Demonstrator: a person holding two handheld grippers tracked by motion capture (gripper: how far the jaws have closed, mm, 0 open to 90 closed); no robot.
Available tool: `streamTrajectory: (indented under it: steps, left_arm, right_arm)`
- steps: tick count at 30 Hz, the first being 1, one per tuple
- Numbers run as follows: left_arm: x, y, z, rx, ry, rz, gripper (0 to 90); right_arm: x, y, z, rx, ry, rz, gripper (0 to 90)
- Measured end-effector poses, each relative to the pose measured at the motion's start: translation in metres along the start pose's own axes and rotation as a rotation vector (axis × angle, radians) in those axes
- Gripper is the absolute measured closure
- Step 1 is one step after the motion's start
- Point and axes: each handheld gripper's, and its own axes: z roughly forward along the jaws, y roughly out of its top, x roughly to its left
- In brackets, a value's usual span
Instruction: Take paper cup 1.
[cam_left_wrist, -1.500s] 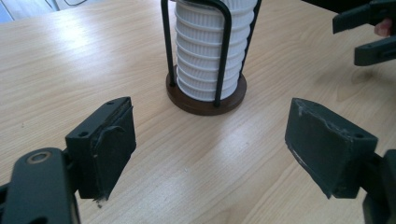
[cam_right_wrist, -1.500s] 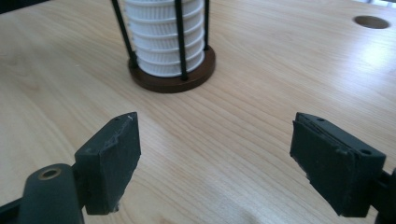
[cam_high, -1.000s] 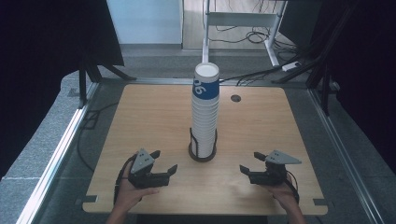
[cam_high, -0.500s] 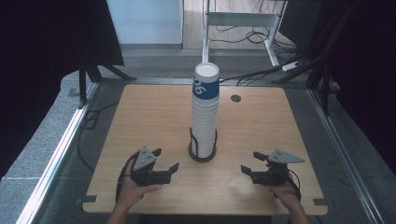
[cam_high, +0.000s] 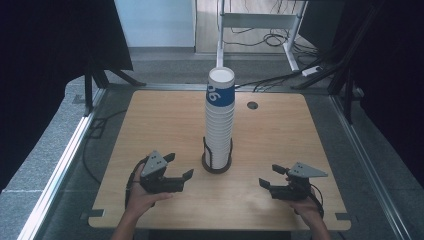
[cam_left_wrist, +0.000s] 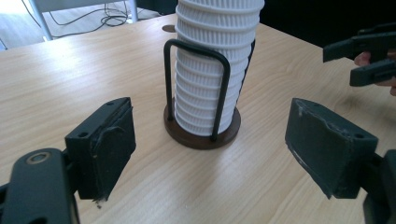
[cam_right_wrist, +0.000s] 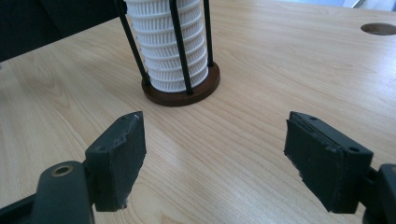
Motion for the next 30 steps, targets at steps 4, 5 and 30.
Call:
streamTrajectory:
  steps: [4, 5, 30]
  left_arm:
    - [-0.001, 0.004, 0.006, -0.005, -0.013, 0.003, 16.1]
    - [-0.001, 0.004, 0.006, -0.005, -0.013, 0.003, 15.9]
    - [0.014, 0.052, 0.038, -0.024, -0.136, 0.056, 9.5]
  right_arm:
    - [0.001, -0.001, 0.001, 0.007, -0.001, -0.01, 21.7]
    - [0.001, -0.001, 0.001, 0.005, -0.001, -0.01, 21.8]
    - [0.005, -0.004, 0.006, 0.042, -0.002, -0.037, 22.9]
